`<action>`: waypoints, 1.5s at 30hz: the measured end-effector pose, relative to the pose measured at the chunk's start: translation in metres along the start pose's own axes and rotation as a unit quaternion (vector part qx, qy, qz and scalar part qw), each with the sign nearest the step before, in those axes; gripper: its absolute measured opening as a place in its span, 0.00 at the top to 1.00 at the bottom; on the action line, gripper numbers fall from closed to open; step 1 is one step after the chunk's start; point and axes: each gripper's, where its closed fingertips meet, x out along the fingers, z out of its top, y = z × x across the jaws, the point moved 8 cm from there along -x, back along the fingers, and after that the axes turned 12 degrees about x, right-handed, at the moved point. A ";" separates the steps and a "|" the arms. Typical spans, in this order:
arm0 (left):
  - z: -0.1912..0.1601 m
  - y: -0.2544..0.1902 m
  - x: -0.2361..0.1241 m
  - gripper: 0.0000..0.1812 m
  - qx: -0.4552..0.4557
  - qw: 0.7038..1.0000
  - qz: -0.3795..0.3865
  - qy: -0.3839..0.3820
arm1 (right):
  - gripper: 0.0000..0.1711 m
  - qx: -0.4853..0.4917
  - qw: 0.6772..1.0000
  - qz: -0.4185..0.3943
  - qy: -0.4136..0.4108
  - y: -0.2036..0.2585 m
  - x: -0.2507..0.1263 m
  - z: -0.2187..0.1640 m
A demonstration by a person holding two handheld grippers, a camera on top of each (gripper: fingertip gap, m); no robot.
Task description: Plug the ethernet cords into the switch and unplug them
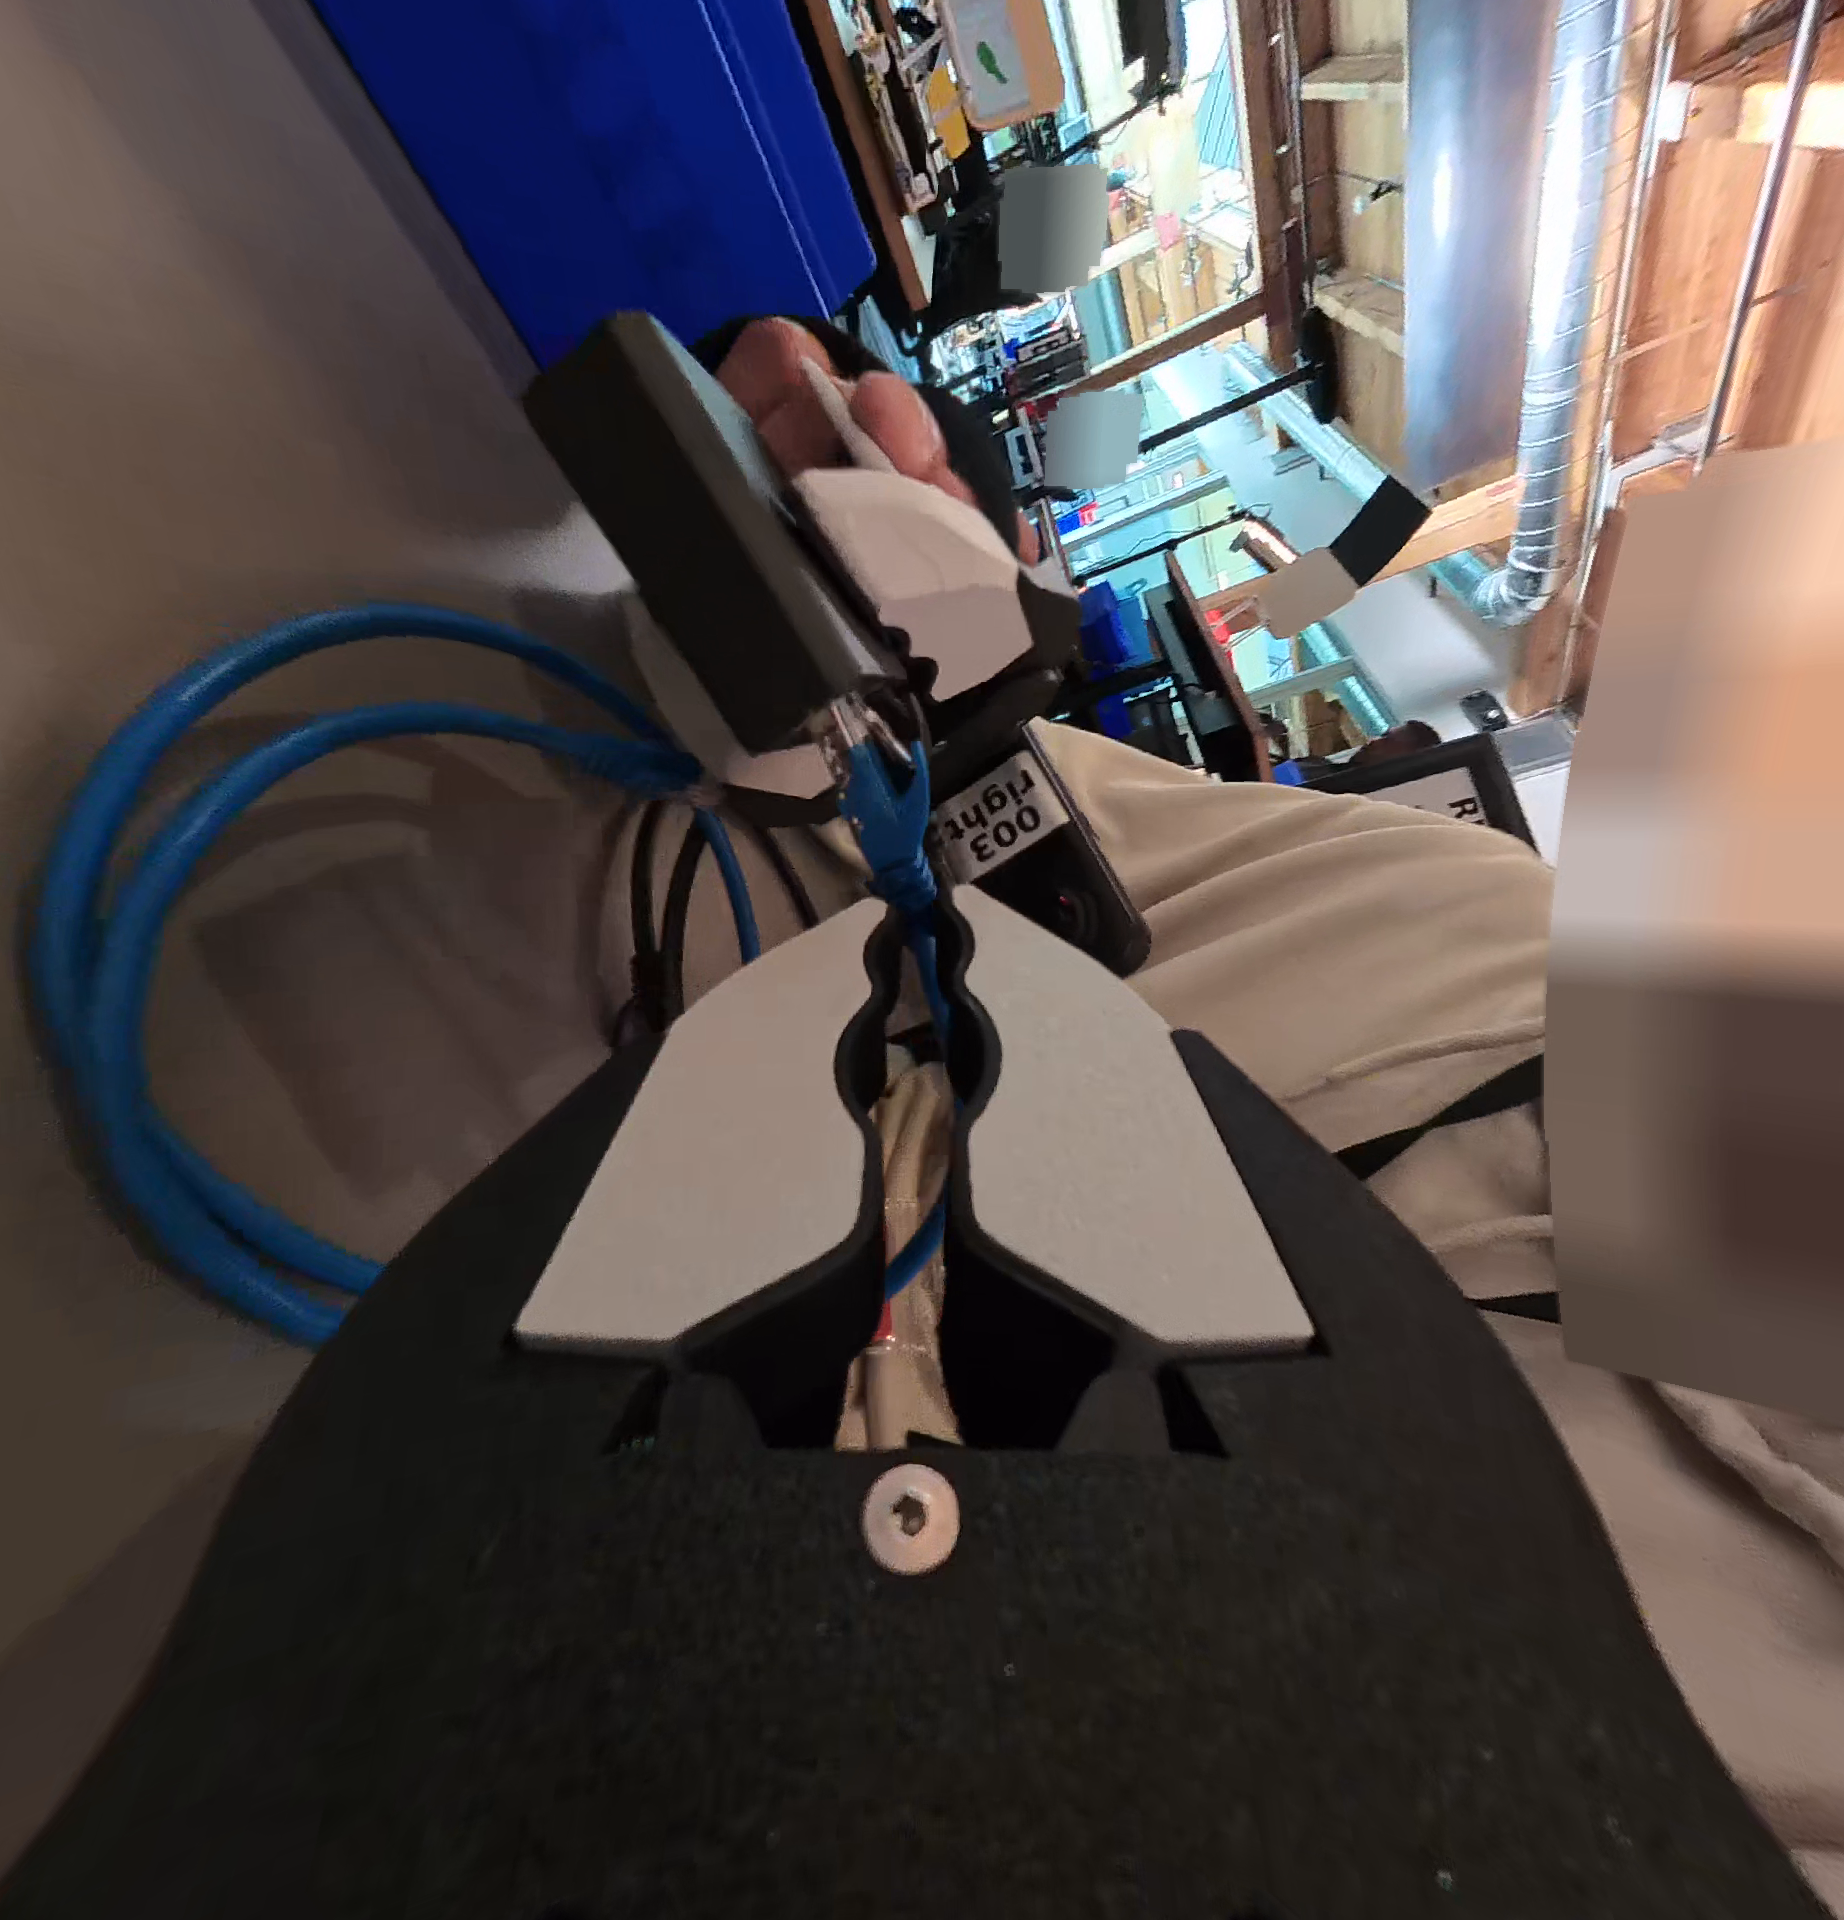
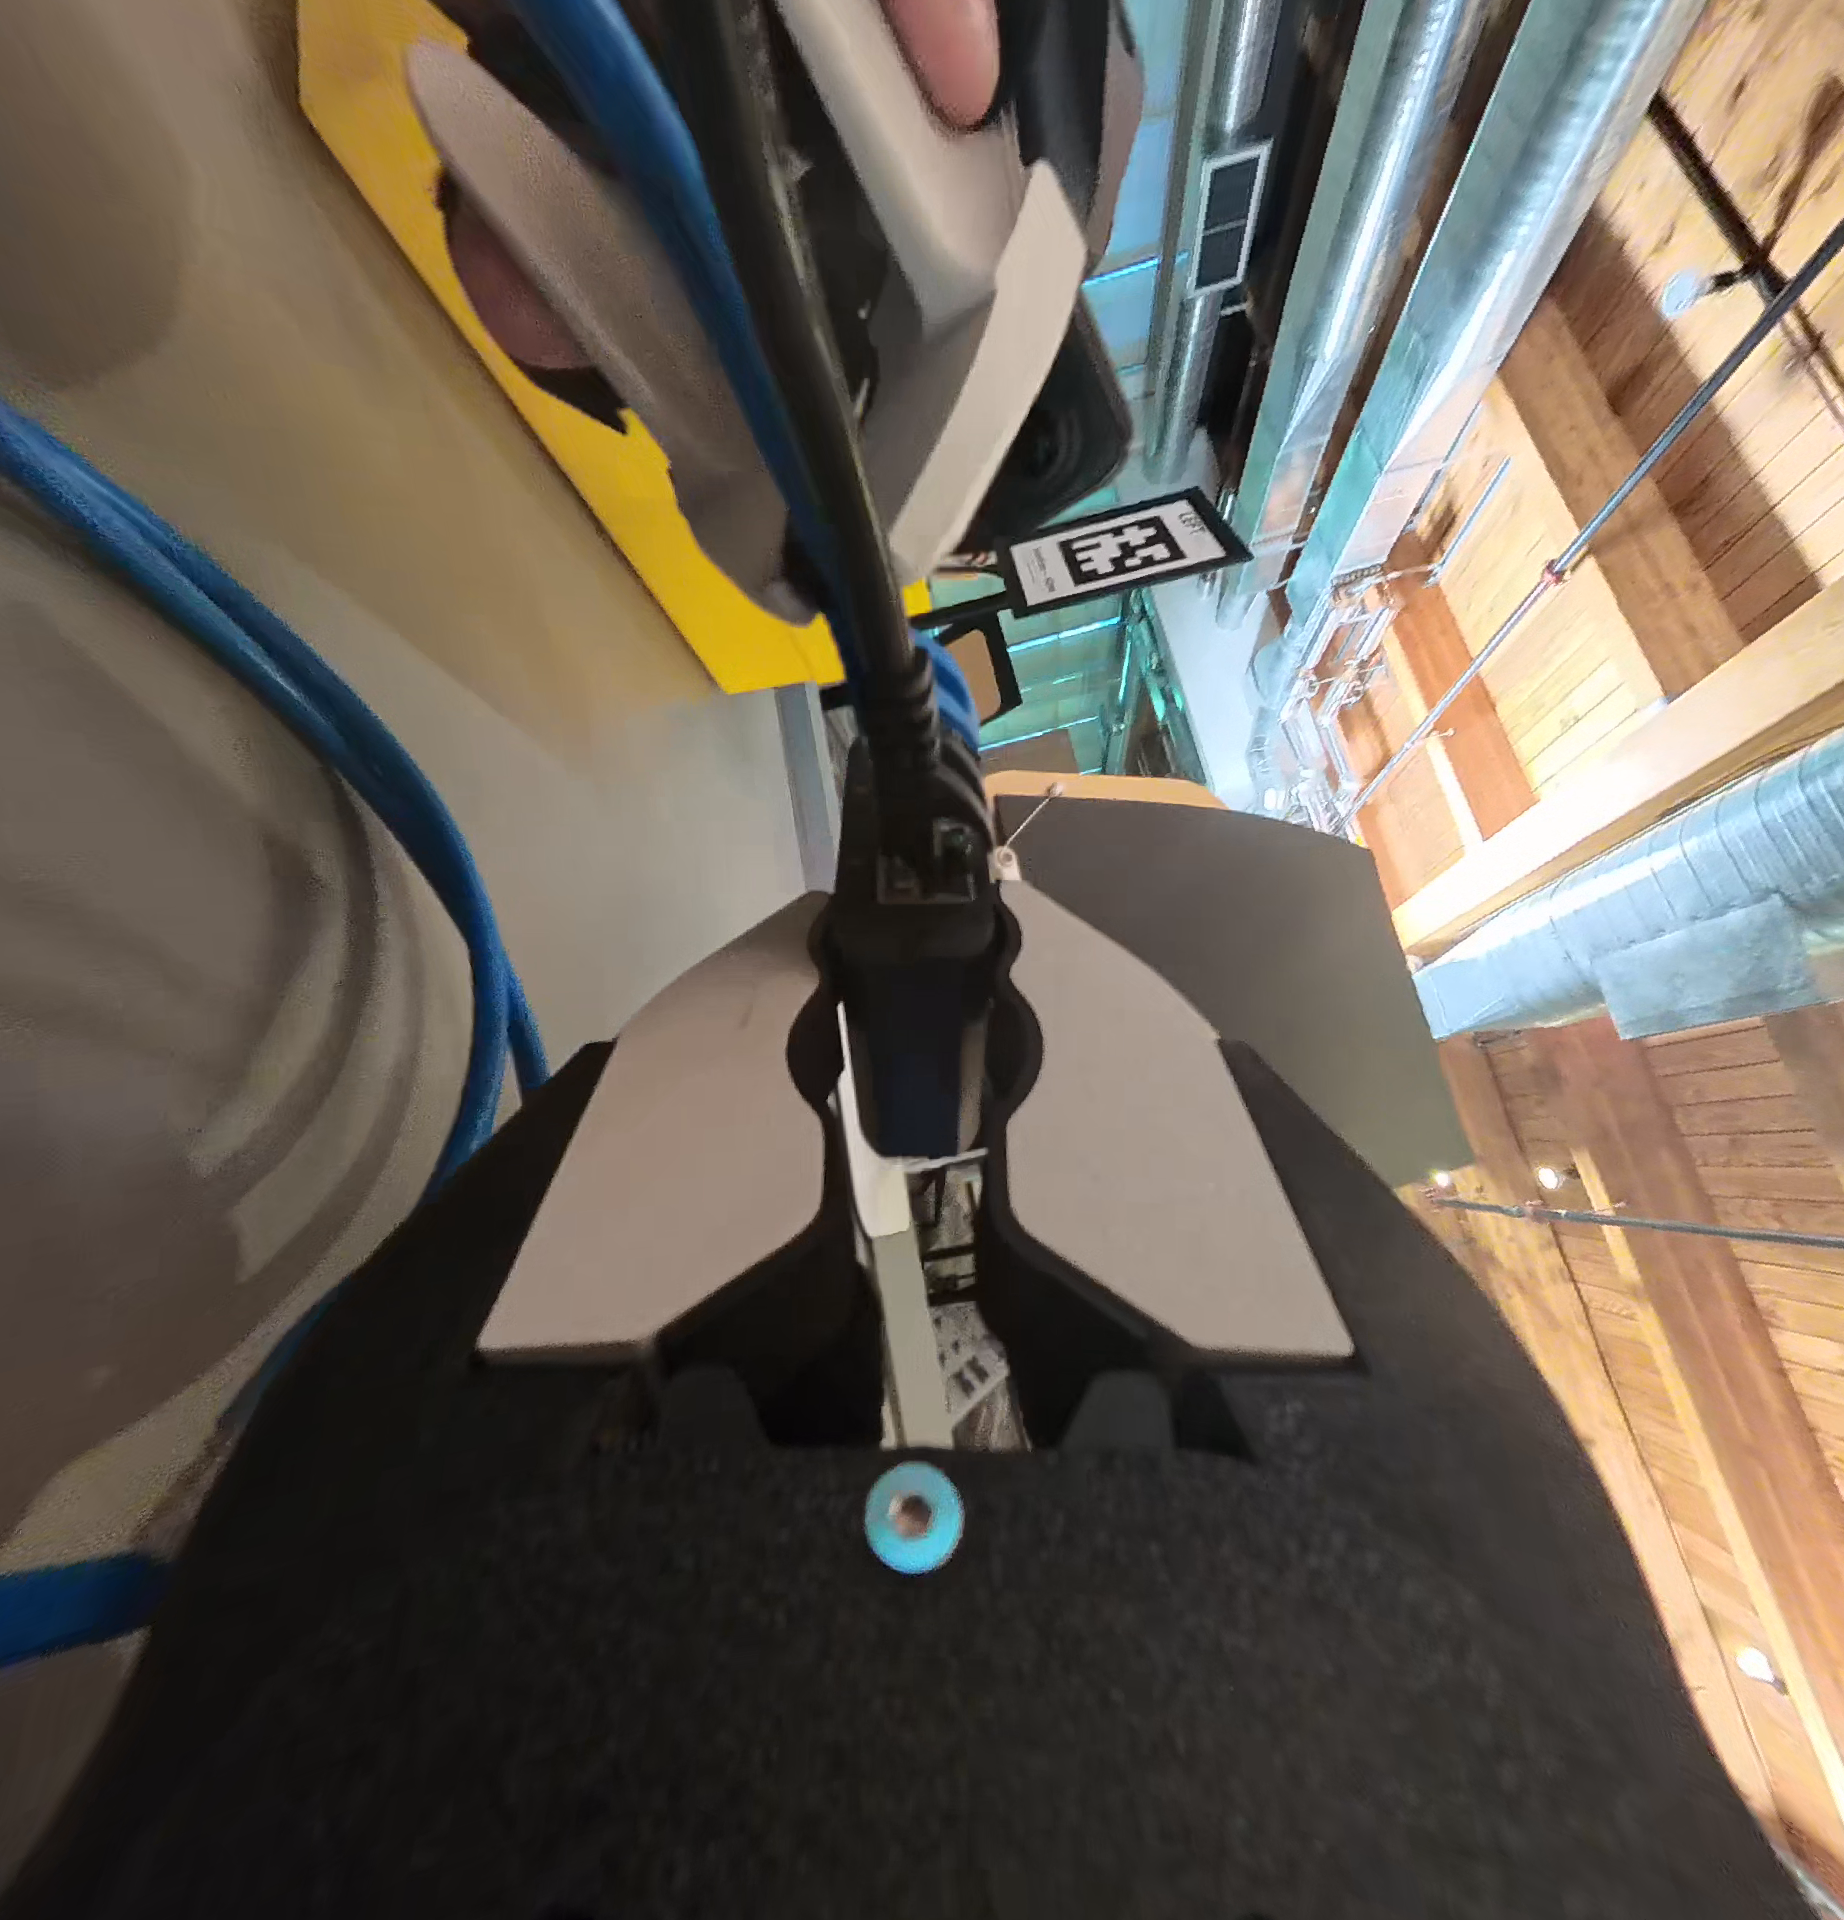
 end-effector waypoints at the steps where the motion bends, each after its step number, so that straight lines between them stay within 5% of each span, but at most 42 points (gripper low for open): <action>1: 0.001 0.000 -0.003 0.98 -0.005 1.000 -0.003 -0.005 | 0.86 -0.007 1.000 -0.005 -0.003 0.000 -0.001 0.000; 16: -0.009 -0.002 -0.017 0.97 -0.038 0.994 0.016 0.097 | 0.86 -0.066 0.996 0.013 -0.060 0.017 -0.005 0.009; 32: -0.006 -0.001 -0.023 0.97 -0.044 0.995 -0.033 0.082 | 0.86 -0.056 0.996 0.012 -0.071 0.019 -0.010 0.019; 36: -0.002 0.000 -0.021 0.97 0.001 0.996 0.039 0.081 | 0.86 -0.042 0.998 0.024 -0.040 0.021 -0.005 0.011; 39: 0.008 -0.006 -0.021 0.96 0.076 0.989 0.118 0.039 | 0.86 0.059 0.997 0.058 -0.008 0.013 0.003 0.000; 45: 0.009 -0.026 -0.007 0.93 0.267 0.922 0.281 0.019 | 0.86 0.149 0.984 0.097 0.023 0.009 0.005 -0.009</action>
